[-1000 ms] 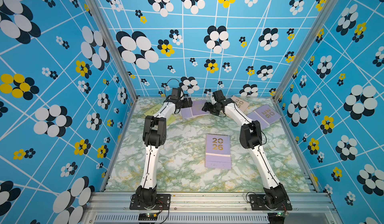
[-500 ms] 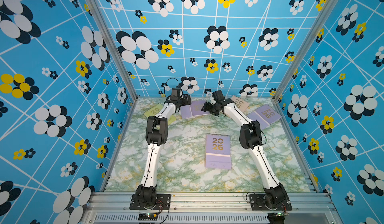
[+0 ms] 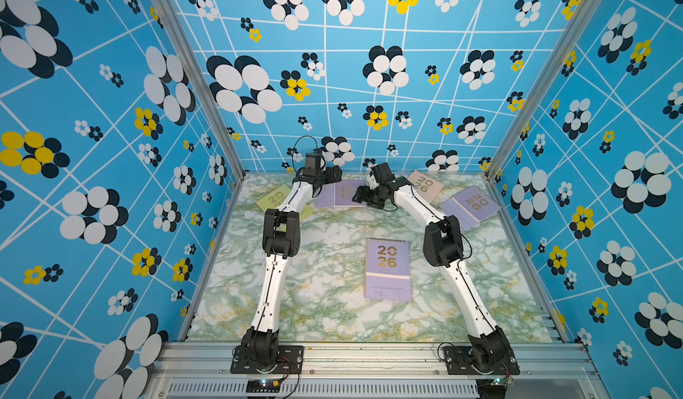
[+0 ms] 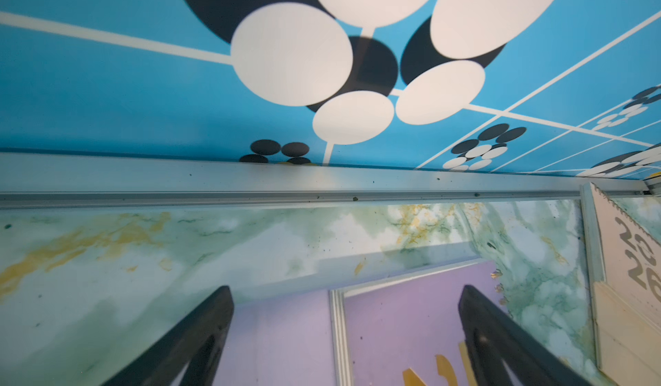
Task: Stack the calendars
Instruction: Move the calendar to the center of the board.
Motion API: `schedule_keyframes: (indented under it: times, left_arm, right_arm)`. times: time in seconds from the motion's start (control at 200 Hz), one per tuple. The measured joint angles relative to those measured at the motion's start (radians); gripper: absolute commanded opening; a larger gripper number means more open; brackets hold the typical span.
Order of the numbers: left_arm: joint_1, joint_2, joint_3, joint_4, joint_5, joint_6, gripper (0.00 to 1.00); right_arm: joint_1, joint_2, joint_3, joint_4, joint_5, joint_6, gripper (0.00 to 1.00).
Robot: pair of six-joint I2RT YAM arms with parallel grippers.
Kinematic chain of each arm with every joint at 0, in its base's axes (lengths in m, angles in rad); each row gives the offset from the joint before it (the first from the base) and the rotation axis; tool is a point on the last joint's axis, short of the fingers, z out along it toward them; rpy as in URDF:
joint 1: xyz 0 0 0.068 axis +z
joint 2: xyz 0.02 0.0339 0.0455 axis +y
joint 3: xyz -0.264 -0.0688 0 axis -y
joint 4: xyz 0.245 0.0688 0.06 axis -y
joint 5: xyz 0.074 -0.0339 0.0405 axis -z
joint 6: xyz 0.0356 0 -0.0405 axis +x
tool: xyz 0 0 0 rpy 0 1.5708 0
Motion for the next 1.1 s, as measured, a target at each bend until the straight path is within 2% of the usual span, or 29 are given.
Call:
schedule_keyframes:
  times: [0.51,0.904,1.099]
  left_arm:
    - [0.011,0.01,0.006,-0.116,0.065,-0.006,0.96]
    - [0.012,-0.075,-0.14,-0.089,0.09,-0.006,0.95]
    - [0.012,-0.094,-0.173,-0.089,0.096,-0.005,0.94]
  right_arm:
    - [0.019,-0.037,-0.057,-0.013,-0.008,0.011,0.76]
    - [0.002,-0.068,-0.082,-0.021,0.055,0.05,0.75]
    - [-0.016,-0.029,0.035,-0.023,0.052,0.063,0.71]
